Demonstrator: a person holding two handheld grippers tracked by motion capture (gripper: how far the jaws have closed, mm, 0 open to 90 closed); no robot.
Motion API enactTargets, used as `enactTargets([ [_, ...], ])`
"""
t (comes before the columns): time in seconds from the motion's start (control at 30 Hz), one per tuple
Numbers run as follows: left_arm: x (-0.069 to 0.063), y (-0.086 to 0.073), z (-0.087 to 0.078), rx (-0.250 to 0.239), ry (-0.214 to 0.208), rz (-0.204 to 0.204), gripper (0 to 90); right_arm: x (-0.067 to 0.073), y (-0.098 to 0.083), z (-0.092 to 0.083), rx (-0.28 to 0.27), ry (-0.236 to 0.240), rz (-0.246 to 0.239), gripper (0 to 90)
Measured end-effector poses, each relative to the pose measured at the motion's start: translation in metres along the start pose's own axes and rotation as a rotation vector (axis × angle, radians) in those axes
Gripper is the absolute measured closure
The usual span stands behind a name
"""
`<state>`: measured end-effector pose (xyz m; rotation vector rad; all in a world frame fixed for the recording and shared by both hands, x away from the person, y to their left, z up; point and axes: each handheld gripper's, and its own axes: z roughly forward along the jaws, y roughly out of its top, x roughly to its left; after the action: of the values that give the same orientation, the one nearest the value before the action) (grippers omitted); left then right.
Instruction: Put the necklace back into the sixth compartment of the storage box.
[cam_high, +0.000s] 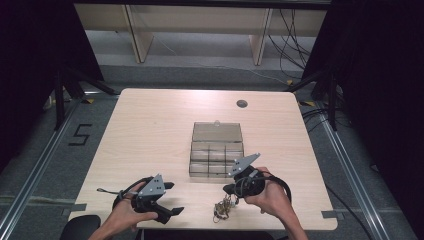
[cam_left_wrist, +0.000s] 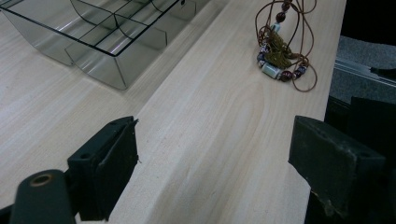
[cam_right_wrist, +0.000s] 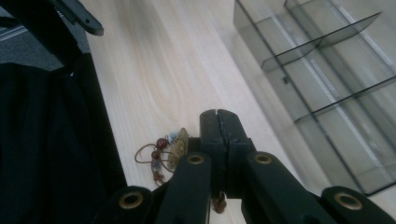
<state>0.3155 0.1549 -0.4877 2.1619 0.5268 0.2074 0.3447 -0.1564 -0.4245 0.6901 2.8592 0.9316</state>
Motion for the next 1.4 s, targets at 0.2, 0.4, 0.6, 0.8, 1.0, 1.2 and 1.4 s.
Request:
enactTargets([
  [0.2, -0.001, -0.001, 0.001, -0.009, -0.002, -0.016, 15.1, -0.001, 0.009, -0.018, -0.027, -0.029, -0.038, 90.0],
  [0.4, 0.0, -0.001, 0.001, 0.007, -0.004, -0.033, 15.1, -0.001, 0.016, -0.034, -0.062, -0.068, -0.04, 90.0],
  [0.6, 0.0, 0.0, 0.003, -0.003, -0.006, -0.012, 15.0, -0.001, 0.028, -0.048, -0.053, -0.095, -0.063, 90.0],
  [0.8, 0.0, 0.0, 0.003, -0.006, -0.01, -0.024, 15.0, 0.0, 0.046, -0.07, -0.045, -0.125, -0.111, 90.0],
  [1.0, -0.001, 0.0, 0.003, -0.004, -0.005, -0.04, 15.0, -0.003, 0.063, -0.084, -0.033, -0.15, -0.135, 90.0],
  [1.2, 0.001, 0.0, 0.002, 0.002, -0.011, -0.036, 15.1, -0.009, 0.08, -0.09, -0.026, -0.138, -0.135, 90.0],
  [1.4, 0.0, 0.0, 0.002, 0.003, -0.013, -0.035, 15.1, -0.013, 0.092, -0.092, -0.018, -0.137, -0.145, 90.0],
])
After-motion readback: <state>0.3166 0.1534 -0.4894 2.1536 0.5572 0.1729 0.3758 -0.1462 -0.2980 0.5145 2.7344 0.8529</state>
